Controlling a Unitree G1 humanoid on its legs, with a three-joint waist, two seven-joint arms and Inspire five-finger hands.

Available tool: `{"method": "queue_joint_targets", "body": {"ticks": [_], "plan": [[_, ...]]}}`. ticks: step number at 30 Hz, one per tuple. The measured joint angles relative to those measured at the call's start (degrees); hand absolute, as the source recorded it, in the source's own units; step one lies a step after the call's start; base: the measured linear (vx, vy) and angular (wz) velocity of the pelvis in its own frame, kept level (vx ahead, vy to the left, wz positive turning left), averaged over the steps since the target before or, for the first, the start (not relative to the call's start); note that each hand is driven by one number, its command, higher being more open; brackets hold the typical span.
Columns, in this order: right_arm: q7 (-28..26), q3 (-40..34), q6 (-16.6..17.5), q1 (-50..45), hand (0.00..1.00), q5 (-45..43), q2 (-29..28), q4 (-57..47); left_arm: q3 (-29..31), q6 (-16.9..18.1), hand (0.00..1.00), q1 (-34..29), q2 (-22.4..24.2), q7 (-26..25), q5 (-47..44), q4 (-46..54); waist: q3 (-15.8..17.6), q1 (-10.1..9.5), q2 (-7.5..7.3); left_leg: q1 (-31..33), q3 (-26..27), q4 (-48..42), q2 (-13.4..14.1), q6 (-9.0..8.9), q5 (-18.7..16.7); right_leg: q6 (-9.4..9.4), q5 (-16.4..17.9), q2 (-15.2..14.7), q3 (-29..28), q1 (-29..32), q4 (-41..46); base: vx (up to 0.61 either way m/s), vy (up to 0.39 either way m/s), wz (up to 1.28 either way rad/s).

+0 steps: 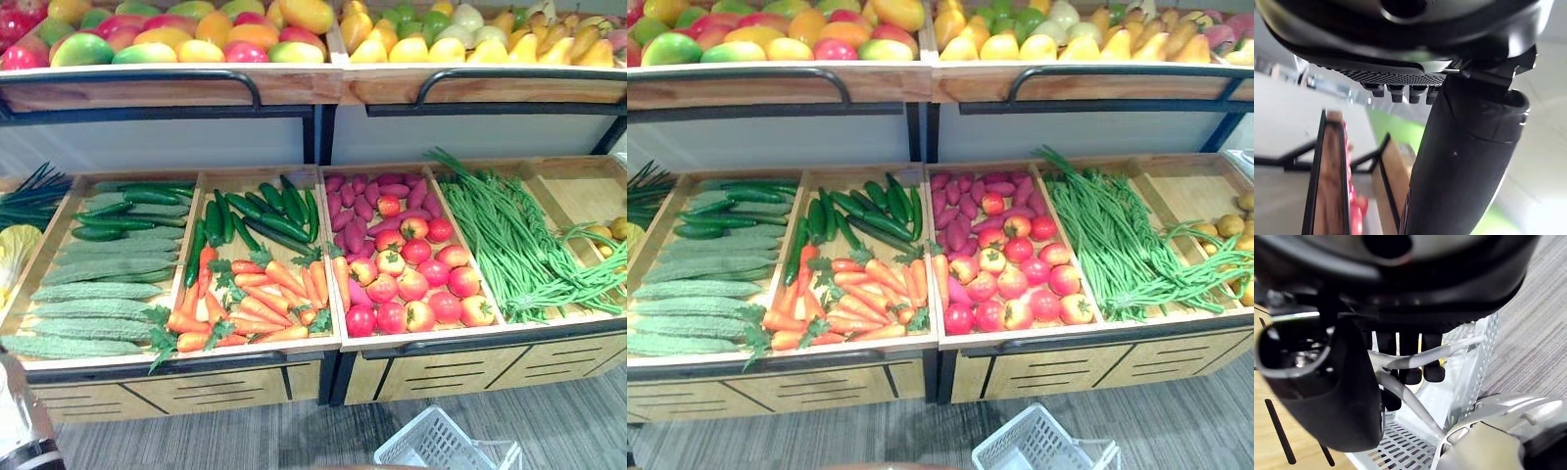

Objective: Pick vegetable in the basket

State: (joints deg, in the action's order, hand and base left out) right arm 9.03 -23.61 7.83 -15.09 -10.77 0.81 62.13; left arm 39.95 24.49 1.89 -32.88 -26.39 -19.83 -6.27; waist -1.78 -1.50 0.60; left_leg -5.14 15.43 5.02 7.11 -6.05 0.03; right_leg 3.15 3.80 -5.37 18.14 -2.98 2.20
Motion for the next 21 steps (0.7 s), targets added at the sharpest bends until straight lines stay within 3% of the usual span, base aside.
{"method": "queue_joint_targets", "body": {"ticks": [2,5,7,9,11,13,21], "plan": [[-1.1,0.0,0.0,-1.1,0.00,0.6,-0.1,-0.7,-4.8,-0.1,1.00,0.1,-4.0,4.8,-0.1,0.9,-0.4,0.15,-0.03,0.0,0.3,0.0,0.3,-0.17,0.1,-0.16,-0.1,0.4,-0.3,0.2,0.0,-0.04,-0.032,-0.10],[-2.5,-0.5,0.1,-2.1,0.00,0.6,0.0,-1.4,-21.4,-1.0,1.00,2.0,-15.7,13.7,1.6,7.6,-1.0,0.33,0.56,0.1,1.0,0.0,0.6,-0.40,0.3,-0.21,-0.1,0.6,-1.2,0.9,0.5,-0.05,-0.023,-0.11],[-2.8,-0.7,0.2,-2.1,0.00,0.7,0.3,-1.7,-29.5,-1.3,1.00,2.4,-22.1,19.6,5.6,12.4,-1.5,1.45,1.33,0.2,1.1,0.0,0.6,-0.39,0.3,-0.21,-0.1,0.6,-1.3,1.2,0.6,-0.03,-0.003,-0.03],[-3.6,-1.1,0.3,-2.0,0.00,1.4,0.9,-2.1,-35.6,-1.2,1.00,2.6,-25.5,24.6,10.0,16.5,-2.0,2.35,1.93,0.3,1.4,0.0,0.6,-0.38,0.3,-0.21,-0.1,0.6,-1.6,1.6,0.7,-0.01,0.000,-0.09],[-4.5,-1.8,0.4,-2.1,0.00,2.1,1.3,-2.9,-40.6,-0.5,1.00,2.9,-26.0,29.2,15.5,19.0,-1.9,3.19,3.14,0.5,1.9,0.0,0.7,-0.40,0.3,-0.21,-0.1,0.8,-2.2,2.0,0.8,0.00,-0.002,-0.13],[-4.9,-1.8,0.2,-2.1,0.00,2.3,1.4,-2.8,-43.2,0.0,1.00,2.9,-26.1,31.2,18.2,19.1,-2.0,3.69,3.46,0.2,2.5,0.0,1.1,-0.53,0.4,-0.26,-0.1,1.2,-2.6,2.0,0.7,0.01,-0.030,-0.12],[-6.1,-1.6,0.0,-1.9,0.00,2.3,1.0,-2.9,-49.1,-0.3,1.00,7.4,-29.0,32.8,24.8,18.7,-1.4,4.14,2.32,0.2,2.8,0.0,1.5,-0.82,0.6,-0.52,-0.1,1.5,-2.7,2.1,0.7,0.00,-0.015,-0.01]]}}
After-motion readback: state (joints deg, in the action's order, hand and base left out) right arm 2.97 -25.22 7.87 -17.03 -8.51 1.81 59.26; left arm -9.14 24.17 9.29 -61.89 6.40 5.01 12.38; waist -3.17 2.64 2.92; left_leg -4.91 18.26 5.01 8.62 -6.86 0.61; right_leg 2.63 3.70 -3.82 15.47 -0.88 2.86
